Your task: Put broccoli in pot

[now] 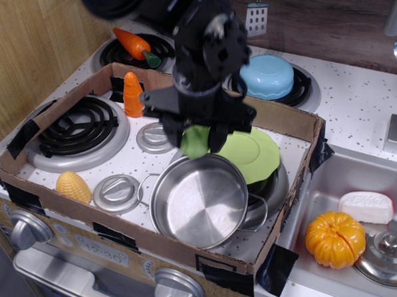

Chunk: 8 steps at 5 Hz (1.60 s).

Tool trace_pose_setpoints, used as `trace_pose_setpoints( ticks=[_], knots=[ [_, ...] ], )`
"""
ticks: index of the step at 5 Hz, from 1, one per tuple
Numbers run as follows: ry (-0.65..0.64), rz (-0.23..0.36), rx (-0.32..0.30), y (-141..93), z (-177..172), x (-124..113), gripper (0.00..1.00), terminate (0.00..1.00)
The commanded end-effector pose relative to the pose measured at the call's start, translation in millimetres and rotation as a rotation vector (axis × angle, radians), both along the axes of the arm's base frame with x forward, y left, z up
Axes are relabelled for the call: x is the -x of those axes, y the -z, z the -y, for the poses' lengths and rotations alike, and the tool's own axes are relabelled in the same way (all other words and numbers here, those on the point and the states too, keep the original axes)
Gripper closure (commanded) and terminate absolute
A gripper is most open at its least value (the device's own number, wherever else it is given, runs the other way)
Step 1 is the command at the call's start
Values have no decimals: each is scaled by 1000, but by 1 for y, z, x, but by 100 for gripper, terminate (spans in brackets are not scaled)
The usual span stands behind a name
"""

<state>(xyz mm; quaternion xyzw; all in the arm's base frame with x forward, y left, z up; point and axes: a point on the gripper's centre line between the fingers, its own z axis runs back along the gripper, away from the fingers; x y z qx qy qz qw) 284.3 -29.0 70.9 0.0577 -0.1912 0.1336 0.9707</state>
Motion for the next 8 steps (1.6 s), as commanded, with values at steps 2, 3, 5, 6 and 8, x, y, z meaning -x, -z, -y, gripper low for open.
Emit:
trace_pose_setpoints(
  ticks=[2, 3, 5, 6, 8],
  knots=[
    [-9, -8, -159, -75, 5, 5, 100, 0],
    [-17, -3, -121, -61, 8, 8, 100, 0],
    [-44, -27, -37, -41, 16, 10, 0, 0],
    [-53, -15, -43, -42, 16, 10, 0, 0],
    [-36, -31, -26, -47, 13, 7, 0, 0]
  ],
)
